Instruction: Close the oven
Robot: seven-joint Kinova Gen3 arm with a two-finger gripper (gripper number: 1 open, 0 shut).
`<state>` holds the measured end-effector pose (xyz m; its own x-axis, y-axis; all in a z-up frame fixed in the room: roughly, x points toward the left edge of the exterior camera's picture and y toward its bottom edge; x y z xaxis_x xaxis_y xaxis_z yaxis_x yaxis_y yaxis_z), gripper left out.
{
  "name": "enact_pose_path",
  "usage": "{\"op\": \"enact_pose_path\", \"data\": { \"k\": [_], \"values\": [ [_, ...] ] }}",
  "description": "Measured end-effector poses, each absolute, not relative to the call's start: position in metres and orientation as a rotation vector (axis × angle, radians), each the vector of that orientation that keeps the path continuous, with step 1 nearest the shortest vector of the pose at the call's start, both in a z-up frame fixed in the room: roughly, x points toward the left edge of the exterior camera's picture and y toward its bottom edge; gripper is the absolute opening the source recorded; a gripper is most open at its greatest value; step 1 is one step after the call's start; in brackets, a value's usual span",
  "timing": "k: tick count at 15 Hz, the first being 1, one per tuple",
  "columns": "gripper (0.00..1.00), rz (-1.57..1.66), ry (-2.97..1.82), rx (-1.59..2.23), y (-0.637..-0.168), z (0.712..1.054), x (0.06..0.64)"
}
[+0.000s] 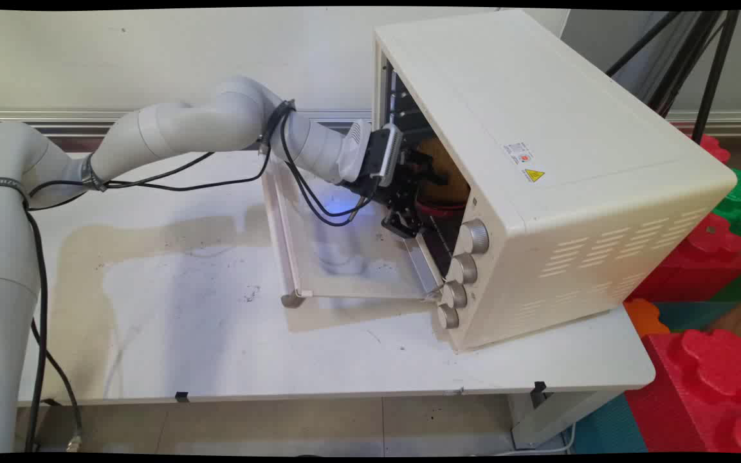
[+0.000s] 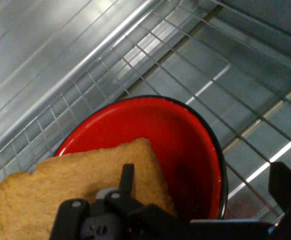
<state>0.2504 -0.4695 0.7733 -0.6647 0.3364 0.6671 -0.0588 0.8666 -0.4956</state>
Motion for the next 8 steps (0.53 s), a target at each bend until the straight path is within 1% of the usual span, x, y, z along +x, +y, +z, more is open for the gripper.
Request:
{"op": "enact_pose_path", "data": {
  "k": [8],
  "values": [
    [1.0,0.613,-2.171,-0.11,-0.459,0.797,0.274]
  ]
}}
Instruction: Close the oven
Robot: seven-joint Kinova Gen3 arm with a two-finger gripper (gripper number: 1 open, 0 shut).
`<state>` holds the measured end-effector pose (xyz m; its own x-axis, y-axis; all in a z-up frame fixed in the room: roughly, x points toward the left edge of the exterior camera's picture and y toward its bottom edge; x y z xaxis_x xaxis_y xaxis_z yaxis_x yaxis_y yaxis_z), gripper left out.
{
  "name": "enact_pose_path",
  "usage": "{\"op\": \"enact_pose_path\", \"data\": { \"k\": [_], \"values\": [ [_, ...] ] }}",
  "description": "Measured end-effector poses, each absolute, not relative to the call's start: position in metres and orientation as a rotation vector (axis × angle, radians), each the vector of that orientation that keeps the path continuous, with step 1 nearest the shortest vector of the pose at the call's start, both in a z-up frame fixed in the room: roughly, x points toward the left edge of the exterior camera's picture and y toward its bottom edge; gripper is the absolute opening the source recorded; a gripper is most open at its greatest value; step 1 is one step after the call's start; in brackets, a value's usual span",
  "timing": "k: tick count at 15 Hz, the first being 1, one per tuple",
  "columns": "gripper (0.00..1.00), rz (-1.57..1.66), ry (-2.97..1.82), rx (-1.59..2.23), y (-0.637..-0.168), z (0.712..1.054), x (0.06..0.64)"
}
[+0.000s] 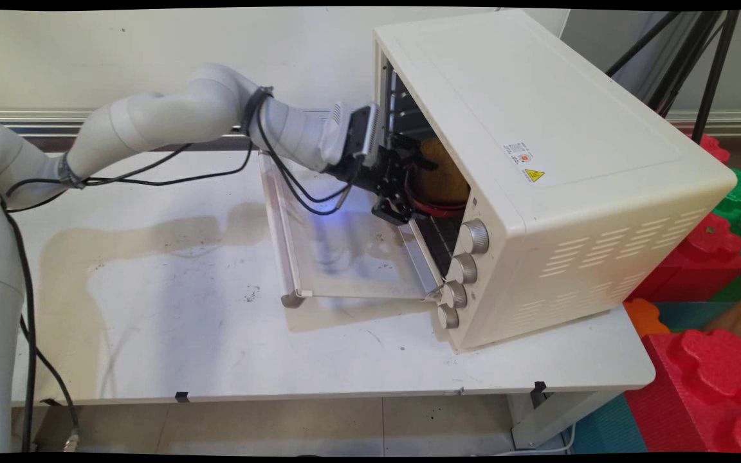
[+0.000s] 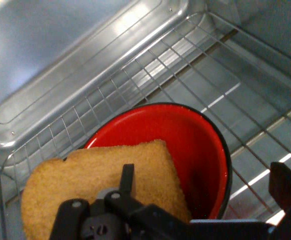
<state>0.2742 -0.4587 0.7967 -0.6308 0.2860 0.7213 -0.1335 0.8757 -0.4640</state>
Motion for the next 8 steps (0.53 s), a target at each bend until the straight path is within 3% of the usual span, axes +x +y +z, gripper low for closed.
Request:
{"op": "enact_pose_path", "data": {
  "k": [8],
  "values": [
    [1.0,0.589,-2.126,-0.048,-0.434,0.827,0.314]
  ]
}}
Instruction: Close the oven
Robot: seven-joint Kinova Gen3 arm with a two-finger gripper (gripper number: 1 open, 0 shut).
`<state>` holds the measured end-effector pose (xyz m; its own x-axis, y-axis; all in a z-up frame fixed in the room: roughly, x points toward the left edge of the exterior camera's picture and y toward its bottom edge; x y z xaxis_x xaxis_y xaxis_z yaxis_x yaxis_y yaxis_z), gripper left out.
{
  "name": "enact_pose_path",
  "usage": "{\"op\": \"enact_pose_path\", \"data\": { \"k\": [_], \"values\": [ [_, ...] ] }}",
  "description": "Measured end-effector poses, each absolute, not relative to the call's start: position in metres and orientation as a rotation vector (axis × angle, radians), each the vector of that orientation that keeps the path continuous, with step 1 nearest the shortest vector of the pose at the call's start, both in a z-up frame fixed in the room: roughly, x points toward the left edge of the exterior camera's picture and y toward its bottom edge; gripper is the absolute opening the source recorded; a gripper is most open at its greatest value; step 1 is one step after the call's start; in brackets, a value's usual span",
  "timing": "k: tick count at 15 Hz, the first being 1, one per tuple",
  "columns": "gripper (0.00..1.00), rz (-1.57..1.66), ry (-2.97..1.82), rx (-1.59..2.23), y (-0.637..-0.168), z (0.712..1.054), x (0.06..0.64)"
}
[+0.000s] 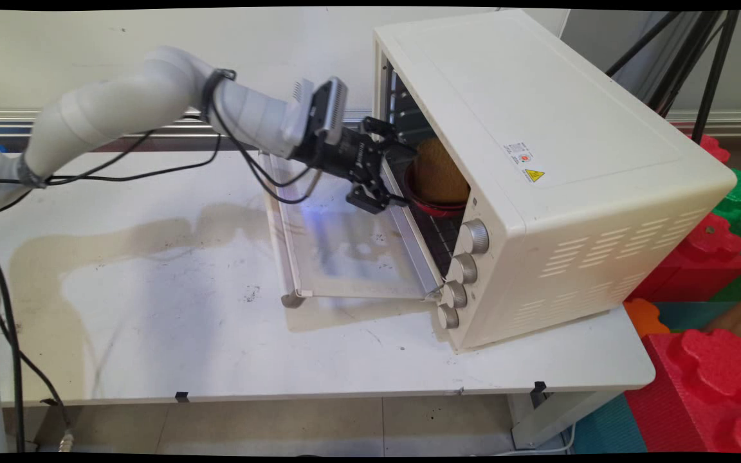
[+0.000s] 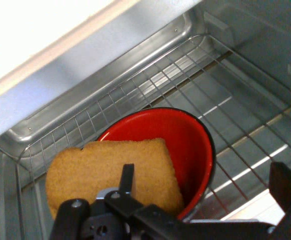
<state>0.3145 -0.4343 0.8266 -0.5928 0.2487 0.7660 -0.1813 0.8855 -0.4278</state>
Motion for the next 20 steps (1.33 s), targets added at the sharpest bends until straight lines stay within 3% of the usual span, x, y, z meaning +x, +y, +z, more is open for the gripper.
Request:
{"op": "enact_pose_path", "data": {
  "k": [20],
  "values": [
    [1.0,0.53,-2.069,0.029,-0.328,0.9,0.449]
  ]
}}
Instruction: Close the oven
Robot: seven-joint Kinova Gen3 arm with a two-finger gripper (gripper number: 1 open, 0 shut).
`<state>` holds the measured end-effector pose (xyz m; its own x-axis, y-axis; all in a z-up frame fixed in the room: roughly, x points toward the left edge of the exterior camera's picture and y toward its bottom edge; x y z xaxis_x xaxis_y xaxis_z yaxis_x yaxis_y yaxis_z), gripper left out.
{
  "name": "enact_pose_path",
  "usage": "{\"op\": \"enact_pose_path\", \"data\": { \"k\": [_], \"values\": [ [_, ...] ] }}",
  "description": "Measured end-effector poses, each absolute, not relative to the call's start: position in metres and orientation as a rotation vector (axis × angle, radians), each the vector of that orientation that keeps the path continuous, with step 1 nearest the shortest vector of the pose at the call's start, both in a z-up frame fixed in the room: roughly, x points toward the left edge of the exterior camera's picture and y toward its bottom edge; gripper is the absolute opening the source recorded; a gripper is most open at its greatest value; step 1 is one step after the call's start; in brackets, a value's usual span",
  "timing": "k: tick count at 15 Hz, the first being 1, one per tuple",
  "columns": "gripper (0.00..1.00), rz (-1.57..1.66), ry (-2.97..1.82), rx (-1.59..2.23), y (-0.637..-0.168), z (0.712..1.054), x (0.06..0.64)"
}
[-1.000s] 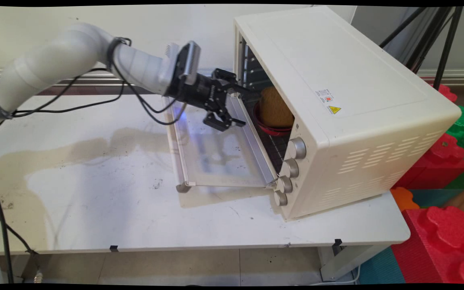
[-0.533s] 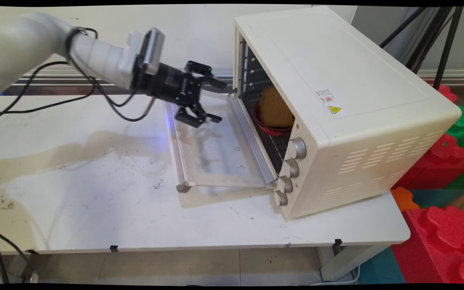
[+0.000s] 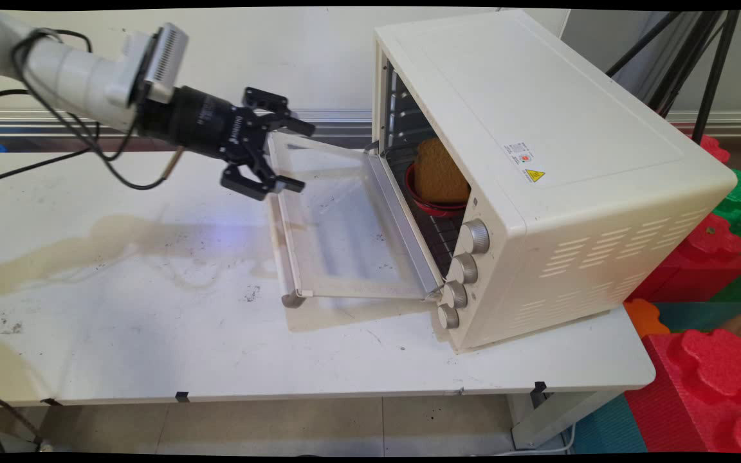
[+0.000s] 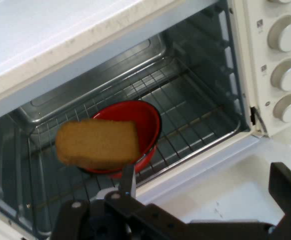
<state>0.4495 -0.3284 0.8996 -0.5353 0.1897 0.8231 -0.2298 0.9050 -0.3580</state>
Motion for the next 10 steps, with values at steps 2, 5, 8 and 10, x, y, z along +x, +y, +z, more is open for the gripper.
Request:
{"op": "enact_pose_path", "data": {
  "k": [2,5,8,10],
  "values": [
    [1.0,0.524,-2.07,0.036,-0.32,0.903,0.461],
    [1.0,0.514,-2.07,0.044,-0.31,0.907,0.475],
    [1.0,0.507,-2.067,0.054,-0.304,0.91,0.484],
    [1.0,0.505,-2.064,0.062,-0.302,0.912,0.488]
  ]
}}
